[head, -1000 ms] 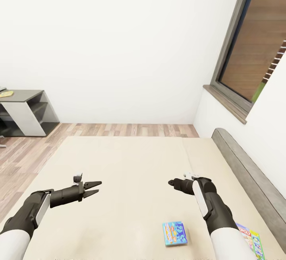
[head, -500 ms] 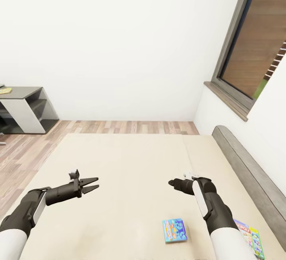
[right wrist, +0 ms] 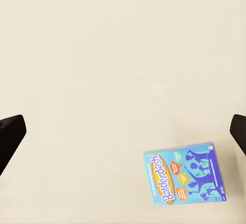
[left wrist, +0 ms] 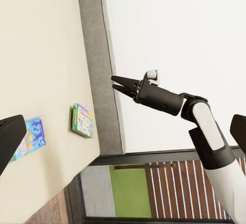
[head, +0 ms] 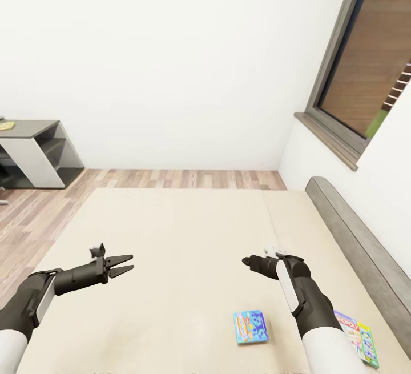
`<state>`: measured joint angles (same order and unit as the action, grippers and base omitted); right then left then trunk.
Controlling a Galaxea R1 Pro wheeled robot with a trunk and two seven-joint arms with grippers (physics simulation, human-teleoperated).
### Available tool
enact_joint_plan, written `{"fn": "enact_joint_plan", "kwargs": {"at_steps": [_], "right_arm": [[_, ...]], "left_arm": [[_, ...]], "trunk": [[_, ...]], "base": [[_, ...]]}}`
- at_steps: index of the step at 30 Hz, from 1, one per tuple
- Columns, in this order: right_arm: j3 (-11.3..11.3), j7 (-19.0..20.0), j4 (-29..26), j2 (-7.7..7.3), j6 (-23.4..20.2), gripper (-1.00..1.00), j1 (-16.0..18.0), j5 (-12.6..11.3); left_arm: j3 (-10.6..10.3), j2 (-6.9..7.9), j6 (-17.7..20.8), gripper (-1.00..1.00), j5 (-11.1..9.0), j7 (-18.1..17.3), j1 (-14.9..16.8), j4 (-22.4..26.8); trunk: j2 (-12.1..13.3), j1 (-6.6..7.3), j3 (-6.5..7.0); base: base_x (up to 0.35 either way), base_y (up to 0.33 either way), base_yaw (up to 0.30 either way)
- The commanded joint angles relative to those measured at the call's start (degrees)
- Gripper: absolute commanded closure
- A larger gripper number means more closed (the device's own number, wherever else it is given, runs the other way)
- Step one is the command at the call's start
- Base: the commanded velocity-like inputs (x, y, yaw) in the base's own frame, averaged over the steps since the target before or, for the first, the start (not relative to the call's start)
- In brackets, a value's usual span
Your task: Put all the toys in the child's room - the three board games (two on the bed and one on the table), the two jigsaw puzzles on the table, and the tennis ball on the table - inside the toy box on the table in the child's room.
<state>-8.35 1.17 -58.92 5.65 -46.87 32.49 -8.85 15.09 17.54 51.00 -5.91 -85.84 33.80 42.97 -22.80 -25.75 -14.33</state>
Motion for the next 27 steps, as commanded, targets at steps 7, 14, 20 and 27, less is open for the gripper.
{"fn": "enact_joint_plan", "kwargs": {"at_steps": [7,14,20,27], "right_arm": [[-0.1,0.1,-0.1,0.06,-0.2,-1.0,0.0,-0.1],[0.1,0.1,-0.1,0.06,-0.2,-1.0,0.0,0.0],[0.1,0.1,-0.1,0.06,-0.2,-1.0,0.0,0.0],[0.2,0.1,-0.1,0.06,-0.2,-1.0,0.0,0.0]], "left_arm": [[-0.1,0.11,0.5,-1.0,0.1,-0.1,0.0,0.0],[-0.1,0.04,0.5,-1.0,0.1,0.3,0.0,0.0],[-0.1,0.04,0.5,-1.0,0.1,0.5,0.0,-0.1],[-0.1,0.04,0.5,-1.0,0.1,0.6,0.0,-0.2]], "trunk": [[-0.1,-0.03,-0.77],[-0.1,-0.03,-1.43],[-0.1,-0.03,-2.0],[-0.1,-0.03,-2.66]], "base": [[0.0,0.0,0.0],[0.0,0.0,0.0],[0.0,0.0,0.0],[0.0,0.0,0.0]]}}
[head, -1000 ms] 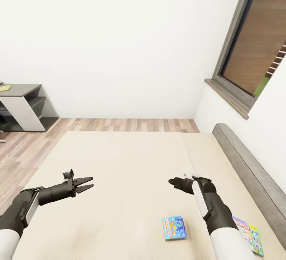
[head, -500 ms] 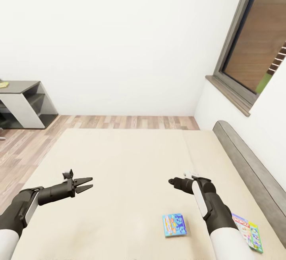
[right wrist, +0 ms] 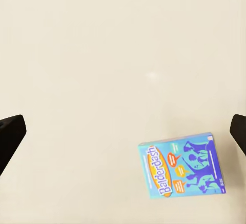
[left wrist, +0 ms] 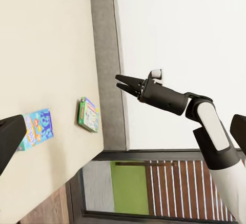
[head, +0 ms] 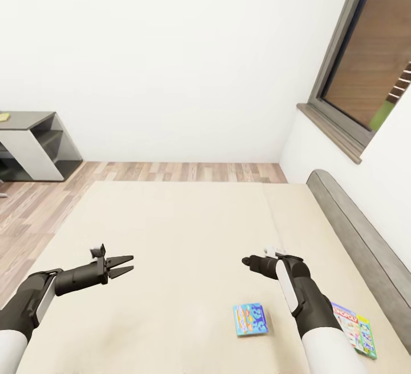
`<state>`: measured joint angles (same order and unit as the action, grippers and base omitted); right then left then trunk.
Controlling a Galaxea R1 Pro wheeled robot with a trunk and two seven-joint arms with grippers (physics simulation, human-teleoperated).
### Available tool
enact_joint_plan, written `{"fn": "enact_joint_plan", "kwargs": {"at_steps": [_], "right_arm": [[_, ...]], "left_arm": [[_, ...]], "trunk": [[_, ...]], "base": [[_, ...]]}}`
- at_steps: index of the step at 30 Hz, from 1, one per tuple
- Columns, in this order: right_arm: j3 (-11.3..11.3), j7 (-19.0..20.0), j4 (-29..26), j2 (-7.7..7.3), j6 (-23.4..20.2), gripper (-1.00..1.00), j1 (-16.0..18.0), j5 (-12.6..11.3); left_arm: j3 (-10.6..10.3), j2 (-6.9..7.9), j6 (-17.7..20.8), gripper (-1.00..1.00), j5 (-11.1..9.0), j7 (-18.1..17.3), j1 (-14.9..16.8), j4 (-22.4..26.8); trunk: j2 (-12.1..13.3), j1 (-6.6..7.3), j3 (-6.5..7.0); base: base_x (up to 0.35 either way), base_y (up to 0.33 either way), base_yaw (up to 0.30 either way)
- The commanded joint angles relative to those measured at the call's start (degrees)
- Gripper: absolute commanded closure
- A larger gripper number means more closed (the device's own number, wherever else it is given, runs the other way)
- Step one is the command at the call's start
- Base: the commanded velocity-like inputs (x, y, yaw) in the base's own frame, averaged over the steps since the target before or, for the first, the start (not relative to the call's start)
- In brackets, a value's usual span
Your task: Put all the toys in the child's room - the three board games (two on the bed and one on the table), the two jigsaw puzzles on the table, and the tennis ball on the table - inside the toy box on the table in the child's room.
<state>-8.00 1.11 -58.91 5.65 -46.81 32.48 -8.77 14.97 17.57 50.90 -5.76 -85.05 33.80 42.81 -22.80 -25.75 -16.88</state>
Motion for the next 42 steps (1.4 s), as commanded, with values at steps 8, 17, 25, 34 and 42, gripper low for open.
{"fn": "enact_joint_plan", "kwargs": {"at_steps": [8,17,25,34,42], "right_arm": [[-0.2,0.1,-0.1,0.06,-0.2,-1.0,0.0,-0.1],[0.0,0.1,0.0,0.06,0.1,-1.0,0.0,0.0],[0.0,0.1,0.0,0.06,0.2,-1.0,0.0,0.0],[0.0,0.1,0.0,0.06,0.2,-1.0,0.0,0.0],[-0.1,0.1,1.2,0.06,1.6,-1.0,0.1,0.0]], "left_arm": [[-0.3,-0.02,0.7,-1.0,0.0,0.1,0.0,0.0],[-0.4,-0.01,0.7,-1.0,0.0,0.1,0.0,-0.1],[-0.4,0.01,0.7,-1.0,0.0,0.1,0.0,-0.1],[-0.5,-0.06,0.7,-1.0,0.0,0.1,0.0,-0.1],[-0.5,0.0,0.7,-1.0,0.0,0.1,0.0,-0.1]], "trunk": [[-0.1,-0.03,-0.86],[-0.1,-0.03,-1.71],[-0.1,-0.03,-2.47],[-0.1,-0.03,-3.32],[-0.1,-0.03,-4.07]], "base": [[0.0,0.0,0.0],[0.0,0.0,0.0],[0.0,0.0,0.0],[0.0,0.0,0.0],[0.0,0.0,0.0]]}}
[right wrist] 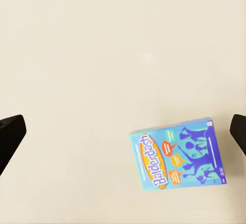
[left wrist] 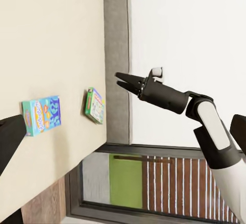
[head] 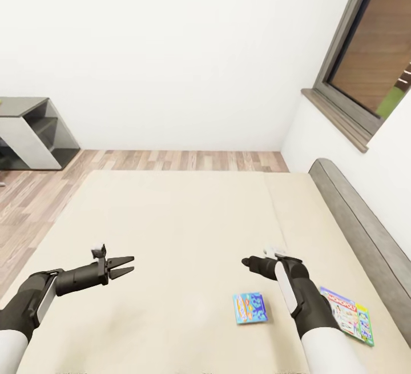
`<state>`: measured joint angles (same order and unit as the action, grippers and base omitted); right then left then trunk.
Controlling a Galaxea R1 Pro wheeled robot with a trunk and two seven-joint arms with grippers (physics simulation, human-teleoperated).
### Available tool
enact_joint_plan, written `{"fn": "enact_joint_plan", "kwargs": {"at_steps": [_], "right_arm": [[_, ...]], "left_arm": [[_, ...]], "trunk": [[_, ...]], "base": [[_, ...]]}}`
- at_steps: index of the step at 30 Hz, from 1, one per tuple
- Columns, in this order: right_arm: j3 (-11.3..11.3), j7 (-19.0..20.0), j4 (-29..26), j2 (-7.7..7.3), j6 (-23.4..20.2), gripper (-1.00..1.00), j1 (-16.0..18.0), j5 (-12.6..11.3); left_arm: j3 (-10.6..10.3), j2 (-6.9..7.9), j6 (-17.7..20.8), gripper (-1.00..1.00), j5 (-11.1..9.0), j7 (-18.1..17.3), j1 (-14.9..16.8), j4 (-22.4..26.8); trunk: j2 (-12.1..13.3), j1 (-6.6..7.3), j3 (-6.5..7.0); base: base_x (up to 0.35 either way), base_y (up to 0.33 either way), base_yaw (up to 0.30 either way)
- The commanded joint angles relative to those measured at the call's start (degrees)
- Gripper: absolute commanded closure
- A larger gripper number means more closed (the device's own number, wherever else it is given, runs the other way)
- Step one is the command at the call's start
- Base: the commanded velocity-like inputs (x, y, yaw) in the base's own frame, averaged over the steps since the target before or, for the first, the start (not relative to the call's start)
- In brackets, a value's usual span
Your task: Put all the toys in the child's room - the three board games (two on the bed and one on the table), the two jigsaw puzzles on the table, and the tennis ball on the table - inside the toy box on the table in the child's room.
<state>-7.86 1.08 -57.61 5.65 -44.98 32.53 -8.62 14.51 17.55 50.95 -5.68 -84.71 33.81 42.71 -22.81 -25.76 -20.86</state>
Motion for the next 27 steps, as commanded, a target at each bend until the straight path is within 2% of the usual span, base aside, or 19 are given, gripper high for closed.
{"fn": "enact_joint_plan", "kwargs": {"at_steps": [1,10,19,27], "right_arm": [[-0.2,0.0,0.5,0.06,0.3,-1.0,0.1,-0.1],[-0.3,-4.1,5.0,-1.22,3.6,-1.0,1.3,0.6],[-0.3,-4.8,6.7,-1.5,4.5,-1.0,1.9,0.6],[-0.2,-4.9,7.0,-1.5,5.0,-1.0,1.9,0.6]], "left_arm": [[0.0,0.0,0.6,-1.0,0.0,-0.2,0.0,0.0],[0.0,-0.01,0.6,-1.0,0.0,-0.2,0.0,0.0],[0.0,-0.06,0.6,-1.0,0.0,-0.1,0.0,0.0],[0.0,-0.18,0.6,-1.0,0.0,2.5,0.0,0.0]], "trunk": [[-0.1,-0.03,-0.19],[-0.1,-0.03,-1.04],[-0.1,-0.03,-1.89],[-0.1,-0.03,-2.65]], "base": [[0.0,0.0,0.0],[0.0,0.0,0.0],[0.0,0.0,0.0],[0.0,0.0,0.0]]}}
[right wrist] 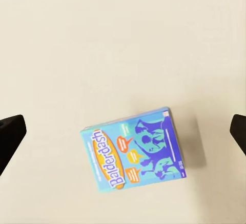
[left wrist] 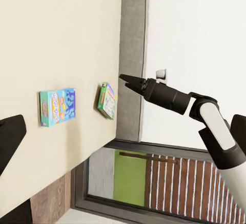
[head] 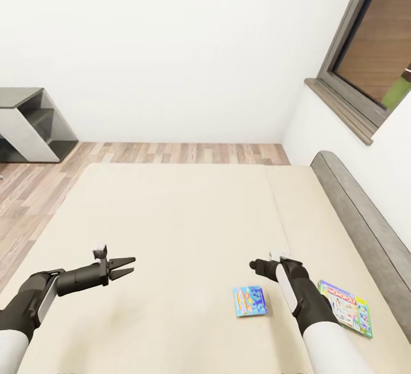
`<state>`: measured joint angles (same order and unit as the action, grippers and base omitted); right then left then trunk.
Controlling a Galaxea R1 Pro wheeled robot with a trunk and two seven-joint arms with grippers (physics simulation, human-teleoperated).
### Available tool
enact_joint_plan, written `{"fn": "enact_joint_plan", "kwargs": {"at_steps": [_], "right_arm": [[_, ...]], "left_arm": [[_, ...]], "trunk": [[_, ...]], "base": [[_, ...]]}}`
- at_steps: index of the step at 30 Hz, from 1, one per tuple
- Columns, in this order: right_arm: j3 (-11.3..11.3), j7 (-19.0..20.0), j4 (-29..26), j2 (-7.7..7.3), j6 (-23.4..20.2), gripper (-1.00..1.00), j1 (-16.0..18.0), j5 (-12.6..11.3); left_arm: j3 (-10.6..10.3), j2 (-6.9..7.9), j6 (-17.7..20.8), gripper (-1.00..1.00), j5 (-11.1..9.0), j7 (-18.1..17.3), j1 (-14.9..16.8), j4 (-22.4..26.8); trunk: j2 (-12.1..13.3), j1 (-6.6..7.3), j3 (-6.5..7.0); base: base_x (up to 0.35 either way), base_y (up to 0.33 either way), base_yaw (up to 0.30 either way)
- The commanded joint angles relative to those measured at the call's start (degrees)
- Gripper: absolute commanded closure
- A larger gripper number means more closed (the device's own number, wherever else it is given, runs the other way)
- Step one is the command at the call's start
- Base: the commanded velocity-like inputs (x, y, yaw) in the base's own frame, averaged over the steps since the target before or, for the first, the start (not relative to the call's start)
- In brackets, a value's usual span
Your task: Put all the toys in the child's room - the three board games (two on the bed and one on the table), the two jigsaw puzzles on the table, and the tennis ball on the table - inside the toy box on the table in the child's room.
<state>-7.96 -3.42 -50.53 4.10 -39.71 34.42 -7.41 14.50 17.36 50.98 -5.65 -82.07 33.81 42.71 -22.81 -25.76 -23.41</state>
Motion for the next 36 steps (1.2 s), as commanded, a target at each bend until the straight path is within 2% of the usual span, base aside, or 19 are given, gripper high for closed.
{"fn": "enact_joint_plan", "kwargs": {"at_steps": [1,36], "right_arm": [[-0.1,-0.4,-0.1,0.04,-0.2,-1.0,0.0,-0.6],[0.0,-0.4,0.0,0.03,0.3,-1.0,0.0,-0.6]], "left_arm": [[0.0,-0.01,0.6,-1.0,-0.1,0.1,0.0,0.0],[0.0,-0.13,0.6,-1.0,-0.1,0.6,0.0,0.0]], "trunk": [[-0.1,-0.03,-0.19],[-0.1,-0.03,-3.49]], "base": [[0.0,0.0,0.0],[0.0,0.0,0.0]]}}
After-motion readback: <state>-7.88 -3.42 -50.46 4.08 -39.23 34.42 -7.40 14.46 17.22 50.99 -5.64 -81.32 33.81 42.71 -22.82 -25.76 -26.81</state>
